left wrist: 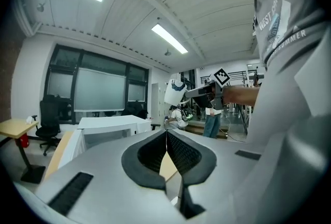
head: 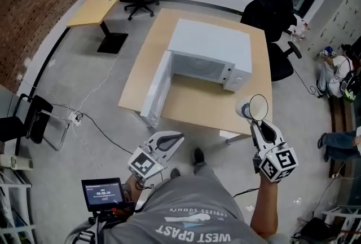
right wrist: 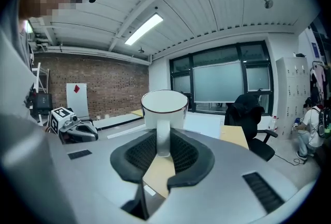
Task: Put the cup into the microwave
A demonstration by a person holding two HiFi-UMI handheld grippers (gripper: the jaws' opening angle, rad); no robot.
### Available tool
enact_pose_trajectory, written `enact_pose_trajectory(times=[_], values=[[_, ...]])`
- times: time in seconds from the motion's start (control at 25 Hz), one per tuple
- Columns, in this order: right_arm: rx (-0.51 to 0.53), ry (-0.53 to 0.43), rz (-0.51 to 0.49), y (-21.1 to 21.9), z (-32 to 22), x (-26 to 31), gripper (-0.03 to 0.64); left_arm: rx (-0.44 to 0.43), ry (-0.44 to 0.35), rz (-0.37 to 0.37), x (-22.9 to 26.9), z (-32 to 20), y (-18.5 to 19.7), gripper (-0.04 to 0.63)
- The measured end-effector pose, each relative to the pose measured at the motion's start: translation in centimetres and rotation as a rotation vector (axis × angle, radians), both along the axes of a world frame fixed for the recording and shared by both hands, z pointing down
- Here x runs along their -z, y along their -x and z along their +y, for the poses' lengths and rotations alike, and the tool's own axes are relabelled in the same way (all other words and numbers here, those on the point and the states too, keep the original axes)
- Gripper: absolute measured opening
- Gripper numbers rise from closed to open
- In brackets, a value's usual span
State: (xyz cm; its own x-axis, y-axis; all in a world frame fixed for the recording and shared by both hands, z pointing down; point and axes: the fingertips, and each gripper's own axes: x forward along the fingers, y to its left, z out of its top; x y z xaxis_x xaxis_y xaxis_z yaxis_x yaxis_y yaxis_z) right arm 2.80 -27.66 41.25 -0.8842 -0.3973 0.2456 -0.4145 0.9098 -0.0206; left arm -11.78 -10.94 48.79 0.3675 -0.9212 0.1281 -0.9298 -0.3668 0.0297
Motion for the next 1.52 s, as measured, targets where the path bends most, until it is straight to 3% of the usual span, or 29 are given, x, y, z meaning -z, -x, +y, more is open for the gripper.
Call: enact_pose_trajectory(times=[0.36,0.56,0.84,0.92,1.04,1.16,1.24,1.36,1.52], values=[[0.106,0.052,0.052,8.5,-6.1,-3.6,0.071,0.122,-0.001,-0.004,1.4,-2.0,3.7,0.021],[0.190,0.080,0.107,12.6,-12.2,-9.8,0.071,0.220,0.031,0.020,-0.6,-5.7,3.7,0.021],[0.274,0.142,0.244,20.0,-15.0,-17.3,0.071,0.297,0.097,0.037,-0.8,-6.4,6.5,0.021],[0.315,0.169,0.272,23.4,-16.8,-20.8,0.071,0.353,0.107,0.030,-1.1,-7.8,8.1,0.021],[0.368,0.196,0.316,27.2,-22.0,-26.5,0.071,0.462,0.198,0.080,-2.9,-12.1,9.1,0.021],[0.308,0.185,0.302,28.7,-26.6,-29.2,0.071,0.443,0.182,0.041,-3.6,-14.7,9.5,0.021],[0.255,0.175,0.295,29.9,-25.6,-30.7,0.071,0.421,0.163,0.004,-4.2,-12.7,10.1,0.021],[0.241,0.165,0.303,31.9,-23.1,-33.9,0.071,0.444,0.168,0.006,-5.0,-9.7,10.3,0.021],[0.211,0.128,0.304,33.5,-24.4,-35.5,0.071,0.463,0.177,0.016,-5.6,-9.7,10.2,0.021]])
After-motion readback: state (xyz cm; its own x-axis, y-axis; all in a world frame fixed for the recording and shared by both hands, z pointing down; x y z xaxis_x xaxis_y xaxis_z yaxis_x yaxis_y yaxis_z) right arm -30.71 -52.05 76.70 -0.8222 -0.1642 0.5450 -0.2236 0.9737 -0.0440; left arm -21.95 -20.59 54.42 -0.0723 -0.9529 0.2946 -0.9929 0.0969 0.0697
